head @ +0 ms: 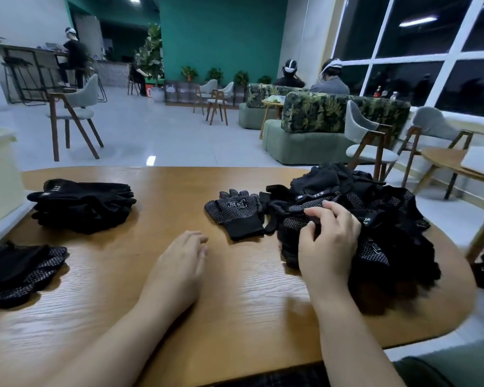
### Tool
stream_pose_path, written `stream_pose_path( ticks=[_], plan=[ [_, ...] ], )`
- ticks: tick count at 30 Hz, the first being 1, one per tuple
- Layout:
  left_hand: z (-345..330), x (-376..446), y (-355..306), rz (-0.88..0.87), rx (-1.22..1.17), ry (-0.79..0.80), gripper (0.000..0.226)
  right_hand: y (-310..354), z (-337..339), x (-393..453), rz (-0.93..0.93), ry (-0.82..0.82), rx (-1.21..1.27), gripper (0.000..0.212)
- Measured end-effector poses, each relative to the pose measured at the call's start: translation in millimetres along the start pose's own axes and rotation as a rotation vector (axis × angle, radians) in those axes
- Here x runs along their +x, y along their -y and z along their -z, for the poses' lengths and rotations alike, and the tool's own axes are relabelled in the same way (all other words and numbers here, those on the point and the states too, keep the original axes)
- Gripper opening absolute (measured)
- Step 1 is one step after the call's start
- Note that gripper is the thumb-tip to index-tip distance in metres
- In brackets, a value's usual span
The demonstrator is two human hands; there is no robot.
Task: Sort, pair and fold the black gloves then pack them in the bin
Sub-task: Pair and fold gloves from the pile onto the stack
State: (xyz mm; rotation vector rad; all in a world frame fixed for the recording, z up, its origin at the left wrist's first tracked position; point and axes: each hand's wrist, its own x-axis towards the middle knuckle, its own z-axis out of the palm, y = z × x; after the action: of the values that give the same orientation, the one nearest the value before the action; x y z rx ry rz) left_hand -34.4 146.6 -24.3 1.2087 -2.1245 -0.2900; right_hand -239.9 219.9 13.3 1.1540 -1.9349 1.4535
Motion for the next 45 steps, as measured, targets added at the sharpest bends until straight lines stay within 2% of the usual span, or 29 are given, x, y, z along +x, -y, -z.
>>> stream_pose_path(
  ticks=[2,6,9,13,16,18,22,25,28,31,34,37,39,42,43,45],
  plan=[
    [-4,0,0,-0.018,0.049,0.024,0.030,-7,7,16,-0.039,0.030,-0.064,0.027],
    [-4,1,1,-0.001,0.071,-0.001,0.028,-17,10,49,-0.238,0.317,-0.353,0.053],
    [-5,1,1,0.001,0.083,-0.006,0.025,-26,7,62,-0.246,0.368,-0.429,0.032],
    [-7,2,2,0.002,0.089,0.000,0.022,-29,9,61,-0.194,0.256,-0.293,0.017],
    [-6,2,0,0.004,0.079,-0.006,0.021,-20,13,53,-0.146,0.123,-0.009,0.013],
    [-5,1,-2,-0.001,0.083,-0.006,0.021,-9,12,45,-0.103,0.116,0.175,0.012],
    [-1,-1,-6,-0.028,0.071,0.007,0.037,13,-2,20,0.023,0.236,0.370,0.010],
    [4,-3,-9,-0.084,0.030,0.045,0.054,20,-14,-4,0.115,0.382,0.345,0.021],
    [7,-4,-10,-0.152,-0.013,0.124,0.067,17,-20,-20,0.185,0.513,0.302,0.021],
    [9,-4,-10,-0.191,-0.022,0.163,0.065,16,-20,-21,0.248,0.500,0.248,0.012],
    [9,-4,-10,-0.199,-0.015,0.168,0.055,20,-16,-7,0.190,0.299,0.268,0.032],
    [9,-4,-11,-0.197,-0.015,0.173,0.054,21,-17,17,0.078,0.175,0.243,0.028],
    [9,-3,-10,-0.201,-0.012,0.180,0.058,20,-22,36,-0.017,0.263,0.081,0.030],
    [8,-3,-9,-0.203,-0.010,0.172,0.055,15,-29,57,-0.196,0.472,-0.188,0.057],
    [8,-4,-9,-0.203,-0.014,0.163,0.052,11,-31,61,-0.234,0.492,-0.211,0.055],
    [8,-4,-9,-0.202,-0.010,0.155,0.051,2,-33,65,-0.238,0.468,-0.174,0.039]
  ],
)
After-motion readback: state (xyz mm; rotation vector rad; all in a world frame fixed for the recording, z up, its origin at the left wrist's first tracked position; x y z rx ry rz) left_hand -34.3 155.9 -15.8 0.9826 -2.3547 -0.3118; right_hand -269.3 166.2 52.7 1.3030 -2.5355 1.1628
